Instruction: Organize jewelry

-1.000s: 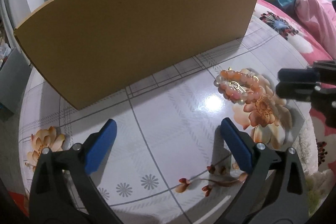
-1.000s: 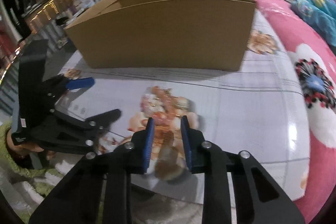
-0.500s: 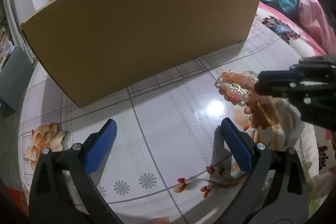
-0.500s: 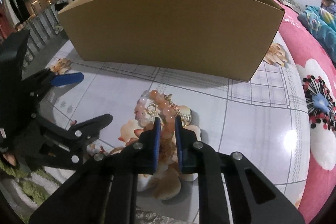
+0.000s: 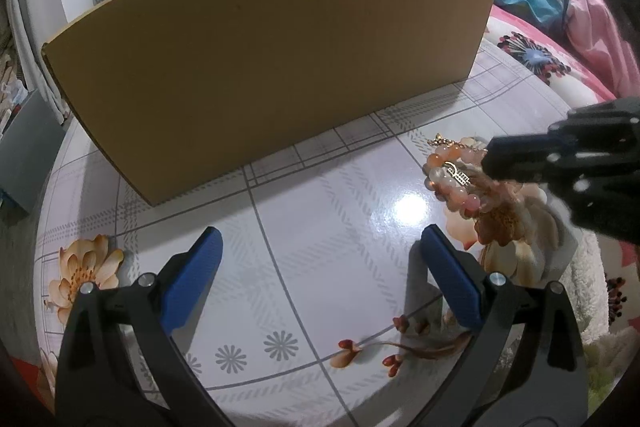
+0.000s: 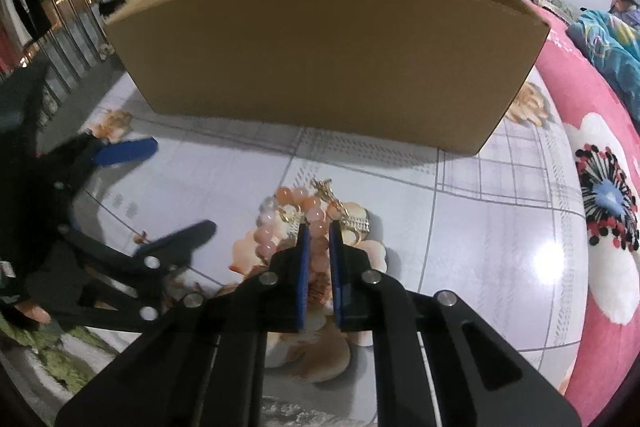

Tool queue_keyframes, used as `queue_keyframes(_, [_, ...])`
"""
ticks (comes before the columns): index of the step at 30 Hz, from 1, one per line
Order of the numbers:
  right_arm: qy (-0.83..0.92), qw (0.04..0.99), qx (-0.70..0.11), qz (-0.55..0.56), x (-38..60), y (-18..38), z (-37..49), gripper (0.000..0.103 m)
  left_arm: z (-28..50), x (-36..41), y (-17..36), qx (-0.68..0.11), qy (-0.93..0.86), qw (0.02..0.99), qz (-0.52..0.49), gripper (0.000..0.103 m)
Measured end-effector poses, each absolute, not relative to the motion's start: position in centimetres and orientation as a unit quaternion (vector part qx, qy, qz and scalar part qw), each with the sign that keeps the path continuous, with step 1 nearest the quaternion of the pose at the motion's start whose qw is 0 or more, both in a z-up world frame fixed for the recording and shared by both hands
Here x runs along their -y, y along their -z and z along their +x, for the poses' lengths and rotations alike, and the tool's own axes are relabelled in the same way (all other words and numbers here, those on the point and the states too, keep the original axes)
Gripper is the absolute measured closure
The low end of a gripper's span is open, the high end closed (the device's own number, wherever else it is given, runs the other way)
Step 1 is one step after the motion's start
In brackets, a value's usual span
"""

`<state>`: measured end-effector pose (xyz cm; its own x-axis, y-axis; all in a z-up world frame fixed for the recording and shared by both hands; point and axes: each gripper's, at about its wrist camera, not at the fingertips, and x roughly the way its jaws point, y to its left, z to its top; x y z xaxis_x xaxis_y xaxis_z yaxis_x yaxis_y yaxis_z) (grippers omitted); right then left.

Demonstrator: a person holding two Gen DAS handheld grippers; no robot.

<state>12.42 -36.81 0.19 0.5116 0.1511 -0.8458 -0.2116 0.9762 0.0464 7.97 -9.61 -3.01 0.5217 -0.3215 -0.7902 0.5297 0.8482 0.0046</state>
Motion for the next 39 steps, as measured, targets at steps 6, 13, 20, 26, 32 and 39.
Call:
queue_keyframes(6, [-0.117,0.882,-0.457,-0.007,36.8,-2.5,11.8,0.093,7.8,9.5,3.0,-0.413,0.251,0.867,0.123,0.007])
queue_keyframes(13, [-0.144,0.888,-0.437,-0.001,35.8,-4.7,11.8,0.093,7.3,8.3,3.0,-0.41,0.276,0.859,0.132,0.007])
queue_keyframes(20, [-0.202,0.882,-0.426,-0.004,32.0,-5.8,13.7,0.093,6.0,5.9,2.7,-0.403,0.282,0.864,0.109,0.007])
queue_keyframes(26, [-0.221,0.872,-0.436,-0.023,28.6,-3.7,16.8,0.093,6.0,4.1,2.6,-0.403,0.272,0.869,0.089,0.007])
queue_keyframes(32, [-0.184,0.87,-0.456,-0.017,29.9,-2.3,18.1,0.092,6.3,3.9,2.9,-0.409,0.264,0.869,0.087,0.007])
queue_keyframes(39, [-0.147,0.879,-0.452,0.034,35.4,-3.0,16.1,0.091,6.3,4.6,3.2,-0.407,0.255,0.869,0.12,0.007])
